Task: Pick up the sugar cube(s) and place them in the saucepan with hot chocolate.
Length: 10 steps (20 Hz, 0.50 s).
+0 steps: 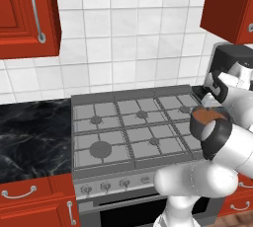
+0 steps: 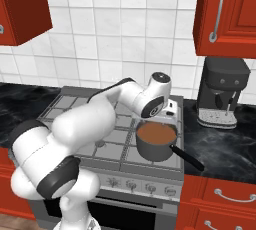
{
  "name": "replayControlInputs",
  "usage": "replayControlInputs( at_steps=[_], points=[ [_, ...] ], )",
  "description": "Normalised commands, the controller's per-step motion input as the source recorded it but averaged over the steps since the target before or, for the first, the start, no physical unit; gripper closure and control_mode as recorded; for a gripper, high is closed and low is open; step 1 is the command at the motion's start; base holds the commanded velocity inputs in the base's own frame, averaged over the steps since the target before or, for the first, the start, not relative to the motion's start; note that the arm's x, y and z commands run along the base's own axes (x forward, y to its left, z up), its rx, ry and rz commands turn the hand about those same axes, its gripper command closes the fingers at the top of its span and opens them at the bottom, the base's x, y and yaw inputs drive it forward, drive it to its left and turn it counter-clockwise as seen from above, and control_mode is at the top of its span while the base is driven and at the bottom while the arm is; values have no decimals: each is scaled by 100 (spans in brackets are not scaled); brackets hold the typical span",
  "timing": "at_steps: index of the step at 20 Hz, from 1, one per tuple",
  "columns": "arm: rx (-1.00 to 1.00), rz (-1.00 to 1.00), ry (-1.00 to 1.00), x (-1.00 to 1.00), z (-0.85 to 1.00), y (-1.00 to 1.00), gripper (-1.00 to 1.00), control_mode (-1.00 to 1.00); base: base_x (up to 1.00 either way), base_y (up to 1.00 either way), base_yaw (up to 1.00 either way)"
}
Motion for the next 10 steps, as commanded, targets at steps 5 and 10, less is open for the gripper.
replayControlInputs(
  at_steps=[5, 10],
  points=[
    [7, 0, -12, -31, 31, 2, -100, -100, 0, 0, 0],
    [5, 0, -6, -72, 39, 46, -100, -100, 0, 0, 0]
  ],
)
